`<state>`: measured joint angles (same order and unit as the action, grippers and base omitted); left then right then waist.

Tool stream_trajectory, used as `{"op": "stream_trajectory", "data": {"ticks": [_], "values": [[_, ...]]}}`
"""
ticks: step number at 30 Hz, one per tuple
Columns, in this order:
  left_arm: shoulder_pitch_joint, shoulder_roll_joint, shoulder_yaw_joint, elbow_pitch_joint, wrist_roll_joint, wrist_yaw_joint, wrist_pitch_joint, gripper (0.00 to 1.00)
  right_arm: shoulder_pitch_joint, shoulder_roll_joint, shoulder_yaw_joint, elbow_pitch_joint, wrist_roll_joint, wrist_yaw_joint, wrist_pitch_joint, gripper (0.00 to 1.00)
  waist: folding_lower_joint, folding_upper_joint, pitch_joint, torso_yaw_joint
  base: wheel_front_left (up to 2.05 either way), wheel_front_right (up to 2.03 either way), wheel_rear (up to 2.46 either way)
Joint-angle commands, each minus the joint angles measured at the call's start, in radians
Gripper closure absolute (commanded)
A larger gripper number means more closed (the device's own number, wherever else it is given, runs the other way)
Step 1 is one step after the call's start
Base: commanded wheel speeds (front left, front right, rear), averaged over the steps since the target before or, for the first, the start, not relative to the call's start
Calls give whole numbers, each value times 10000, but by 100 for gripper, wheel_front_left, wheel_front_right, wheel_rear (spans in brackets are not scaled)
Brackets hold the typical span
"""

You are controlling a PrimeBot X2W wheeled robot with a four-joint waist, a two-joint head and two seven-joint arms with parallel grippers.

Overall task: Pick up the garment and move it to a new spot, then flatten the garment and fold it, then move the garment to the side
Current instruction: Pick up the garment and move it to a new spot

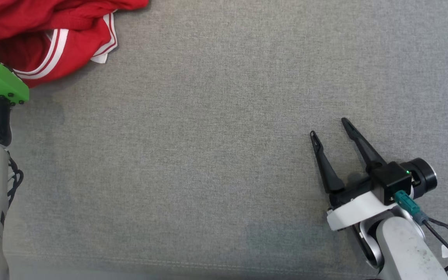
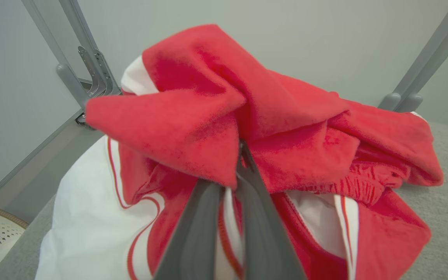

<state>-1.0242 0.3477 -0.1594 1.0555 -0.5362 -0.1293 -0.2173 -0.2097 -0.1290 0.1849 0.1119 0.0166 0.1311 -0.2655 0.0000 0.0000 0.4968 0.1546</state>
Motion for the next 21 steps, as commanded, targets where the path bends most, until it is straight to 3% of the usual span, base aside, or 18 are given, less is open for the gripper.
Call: {"op": "stream_trajectory", "data": {"ticks": [1, 11, 21], "values": [[-110, 148, -106, -113, 113, -12, -71, 100, 167, 68, 52, 99, 113, -6, 17, 0, 0, 0, -514, 175, 0, 0, 0], [-48, 590, -450, -1020, -149, -13, 292, 100, 474, 395, 116, 418, 289, -6, 11, 0, 0, 0, -1572, 58, 0, 0, 0], [685, 1305, -538, -2588, -508, -13, 1356, 100, 1099, 657, -107, 552, 501, -6, 8, 0, 0, 0, -2507, -198, 0, 0, 0]]}}
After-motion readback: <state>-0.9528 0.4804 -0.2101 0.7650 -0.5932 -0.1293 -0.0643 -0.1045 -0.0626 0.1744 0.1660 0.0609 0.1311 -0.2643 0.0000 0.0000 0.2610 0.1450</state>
